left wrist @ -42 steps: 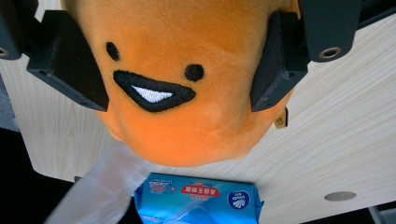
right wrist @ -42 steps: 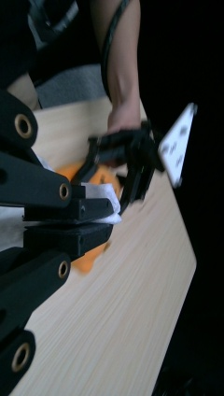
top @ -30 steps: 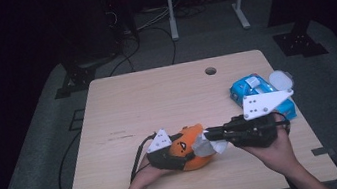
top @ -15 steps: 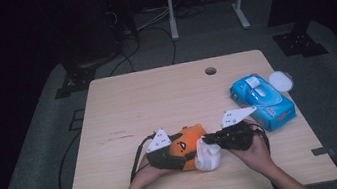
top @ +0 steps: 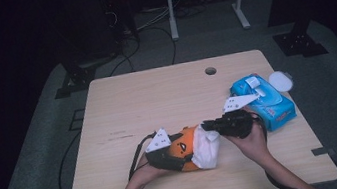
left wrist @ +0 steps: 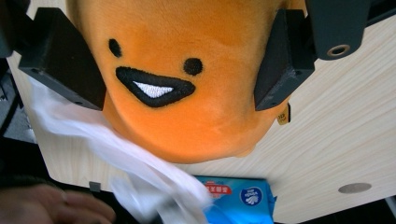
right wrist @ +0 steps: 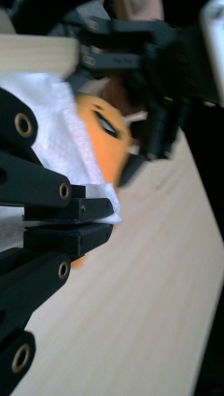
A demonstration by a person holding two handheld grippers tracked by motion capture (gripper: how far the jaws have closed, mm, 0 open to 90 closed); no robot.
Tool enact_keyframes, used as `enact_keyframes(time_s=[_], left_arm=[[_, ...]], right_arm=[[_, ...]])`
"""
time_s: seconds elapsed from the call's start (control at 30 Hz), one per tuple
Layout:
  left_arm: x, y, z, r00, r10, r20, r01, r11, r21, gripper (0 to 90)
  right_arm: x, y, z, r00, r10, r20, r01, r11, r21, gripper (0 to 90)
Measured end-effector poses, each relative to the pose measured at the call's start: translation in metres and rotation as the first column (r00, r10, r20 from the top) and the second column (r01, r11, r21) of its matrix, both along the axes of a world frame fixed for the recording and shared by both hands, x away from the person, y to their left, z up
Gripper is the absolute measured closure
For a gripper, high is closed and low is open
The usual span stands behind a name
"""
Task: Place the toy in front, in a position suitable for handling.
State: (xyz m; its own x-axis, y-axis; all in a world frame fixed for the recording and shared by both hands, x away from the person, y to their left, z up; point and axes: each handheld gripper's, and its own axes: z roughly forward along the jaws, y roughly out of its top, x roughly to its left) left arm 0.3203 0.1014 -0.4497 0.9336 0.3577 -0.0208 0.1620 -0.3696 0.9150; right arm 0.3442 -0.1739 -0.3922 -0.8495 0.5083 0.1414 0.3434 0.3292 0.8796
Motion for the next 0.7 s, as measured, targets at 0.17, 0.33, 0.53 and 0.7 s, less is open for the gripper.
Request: enact_keyframes(time_s=[0.17, 0.33, 0.53, 0.7], left_arm=[[-0.001, 0.0, 0.0, 0.9998, -0.01, 0.018, 0.01, 0.9998, 0.014, 18.7], [-0.001, 0.0, 0.0, 0.9998, -0.008, 0.019, 0.007, 0.9999, 0.012, 18.5], [-0.001, 0.0, 0.0, 0.9999, 0.004, 0.014, -0.004, 1.0, 0.006, 18.5], [-0.001, 0.0, -0.001, 0.9999, 0.002, 0.01, -0.002, 1.0, 0.006, 18.5]], right_arm=[[0.011, 0.004, 0.019, 0.9971, -0.062, 0.044, 0.061, 0.998, 0.022, 86.5], [0.019, 0.005, 0.024, 0.9913, -0.116, 0.061, 0.114, 0.993, 0.041, 86.4], [0.006, 0.011, 0.003, 0.9988, -0.035, 0.034, 0.035, 0.999, -0.01, 85.0], [-0.009, 0.009, -0.016, 0.9975, 0.067, -0.021, -0.068, 0.997, -0.047, 74.2]])
